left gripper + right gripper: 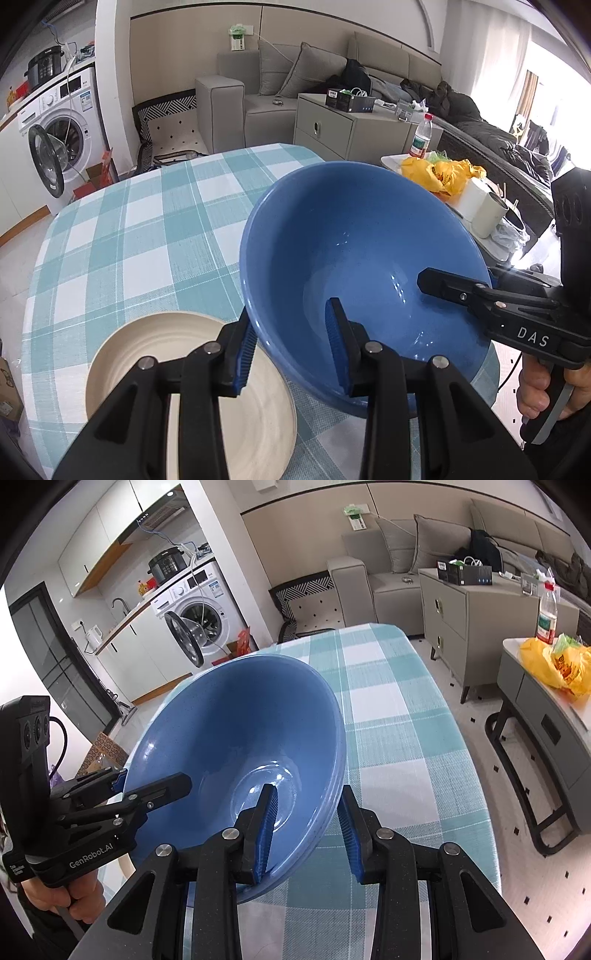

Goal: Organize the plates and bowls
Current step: 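Carry the blue bowls with both tools and set them onto the cream plates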

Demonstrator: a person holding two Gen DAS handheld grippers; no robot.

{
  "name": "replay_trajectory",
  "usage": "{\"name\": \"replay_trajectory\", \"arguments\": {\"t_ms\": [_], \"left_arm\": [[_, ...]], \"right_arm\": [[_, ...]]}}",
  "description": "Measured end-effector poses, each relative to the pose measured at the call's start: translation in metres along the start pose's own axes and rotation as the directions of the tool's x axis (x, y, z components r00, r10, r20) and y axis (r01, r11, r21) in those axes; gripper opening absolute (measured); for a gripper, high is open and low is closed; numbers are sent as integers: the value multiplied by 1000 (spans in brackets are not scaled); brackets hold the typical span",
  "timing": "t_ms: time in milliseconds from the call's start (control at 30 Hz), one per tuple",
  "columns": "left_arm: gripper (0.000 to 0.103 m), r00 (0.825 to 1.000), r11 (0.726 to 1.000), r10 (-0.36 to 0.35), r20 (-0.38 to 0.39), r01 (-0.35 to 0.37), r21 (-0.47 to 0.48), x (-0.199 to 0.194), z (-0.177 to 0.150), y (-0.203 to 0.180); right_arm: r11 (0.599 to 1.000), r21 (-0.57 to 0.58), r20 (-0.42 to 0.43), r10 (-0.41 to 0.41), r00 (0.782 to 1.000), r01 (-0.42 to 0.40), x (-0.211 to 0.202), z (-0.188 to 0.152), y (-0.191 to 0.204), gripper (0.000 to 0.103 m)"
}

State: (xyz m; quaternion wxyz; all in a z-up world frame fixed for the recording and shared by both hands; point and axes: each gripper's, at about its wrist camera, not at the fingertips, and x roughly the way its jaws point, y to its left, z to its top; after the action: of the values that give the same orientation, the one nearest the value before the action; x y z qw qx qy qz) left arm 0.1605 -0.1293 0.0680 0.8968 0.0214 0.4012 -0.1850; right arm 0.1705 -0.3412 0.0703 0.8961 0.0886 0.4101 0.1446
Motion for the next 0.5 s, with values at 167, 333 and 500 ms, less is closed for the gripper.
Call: {"name": "replay_trajectory", "arguments": {"t_ms": [167, 333, 500], "left_arm": [[35, 1000, 1000, 12, 25, -12, 1, -15, 1, -2], [35, 998, 1000, 27, 54, -27, -4, -32, 1, 0], [35, 995, 999, 51, 80, -49, -23, -49, -1, 9]], "right_arm": [[1000, -15, 21, 6, 1000, -6, -13, 2, 8, 34], [999, -34, 40, 17, 999, -15, -25, 5, 20, 34], [998, -61, 44, 28, 999, -26, -31, 6, 36, 34]]}}
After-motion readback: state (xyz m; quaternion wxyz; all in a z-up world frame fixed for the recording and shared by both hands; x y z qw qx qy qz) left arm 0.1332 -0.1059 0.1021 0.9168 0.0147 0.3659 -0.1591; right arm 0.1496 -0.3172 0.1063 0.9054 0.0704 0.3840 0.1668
